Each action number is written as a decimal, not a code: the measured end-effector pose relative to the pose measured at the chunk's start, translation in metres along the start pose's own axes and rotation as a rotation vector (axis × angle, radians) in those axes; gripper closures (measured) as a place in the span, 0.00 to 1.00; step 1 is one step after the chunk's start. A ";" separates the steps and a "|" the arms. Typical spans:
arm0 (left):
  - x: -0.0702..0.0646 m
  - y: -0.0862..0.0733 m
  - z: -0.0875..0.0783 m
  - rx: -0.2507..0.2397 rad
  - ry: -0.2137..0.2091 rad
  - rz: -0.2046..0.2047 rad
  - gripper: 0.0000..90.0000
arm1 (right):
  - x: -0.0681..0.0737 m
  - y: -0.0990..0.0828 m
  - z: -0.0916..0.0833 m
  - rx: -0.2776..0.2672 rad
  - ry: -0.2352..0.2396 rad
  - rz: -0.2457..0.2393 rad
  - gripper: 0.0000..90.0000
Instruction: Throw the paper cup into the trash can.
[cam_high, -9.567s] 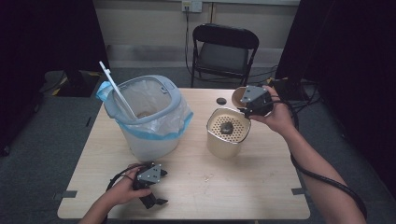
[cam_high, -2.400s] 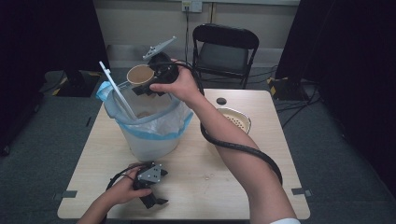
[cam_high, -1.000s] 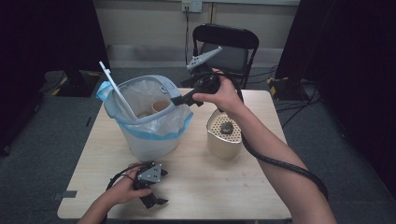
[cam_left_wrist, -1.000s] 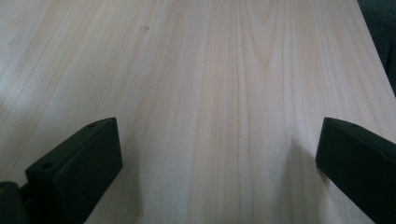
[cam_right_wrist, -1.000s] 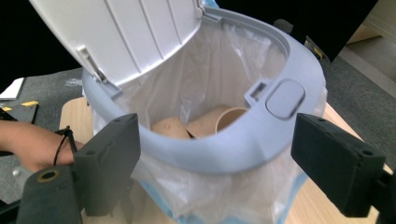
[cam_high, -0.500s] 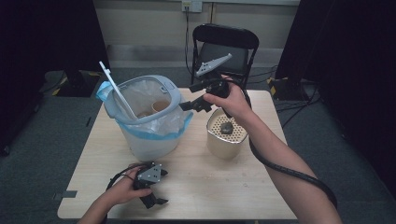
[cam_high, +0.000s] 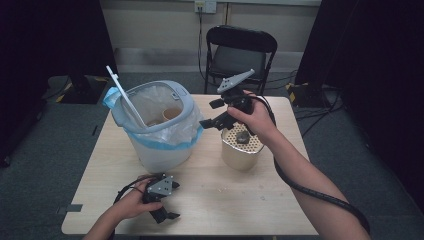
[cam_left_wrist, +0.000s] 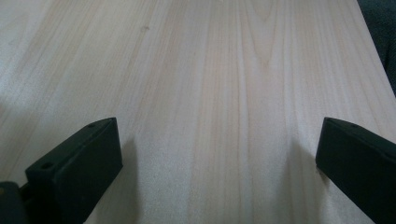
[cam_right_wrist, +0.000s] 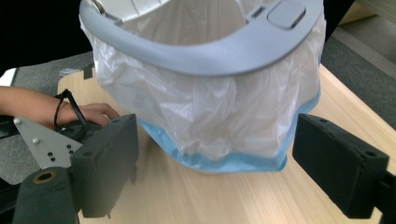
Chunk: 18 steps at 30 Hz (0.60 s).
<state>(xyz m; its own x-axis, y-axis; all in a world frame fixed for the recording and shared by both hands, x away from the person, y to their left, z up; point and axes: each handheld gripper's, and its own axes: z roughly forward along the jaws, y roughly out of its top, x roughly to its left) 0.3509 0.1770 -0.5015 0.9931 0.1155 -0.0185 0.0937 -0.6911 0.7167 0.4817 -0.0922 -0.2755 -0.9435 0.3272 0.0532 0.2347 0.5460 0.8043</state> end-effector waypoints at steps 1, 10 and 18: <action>0.000 0.000 0.000 0.000 0.000 0.001 0.00 | 0.000 -0.002 0.000 0.003 0.002 -0.001 0.16; 0.000 0.000 0.000 0.001 0.000 -0.001 0.00 | 0.002 -0.023 0.000 0.003 -0.015 0.022 0.16; 0.000 0.000 0.000 -0.001 -0.001 0.001 0.00 | 0.003 -0.033 0.001 0.008 -0.008 0.026 0.16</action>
<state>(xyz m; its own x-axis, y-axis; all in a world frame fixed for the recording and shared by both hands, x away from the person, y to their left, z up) 0.3512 0.1770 -0.5016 0.9933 0.1138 -0.0188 0.0927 -0.6902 0.7177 0.4711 -0.1084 -0.3023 -0.9350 0.3477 0.0694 0.2612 0.5432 0.7980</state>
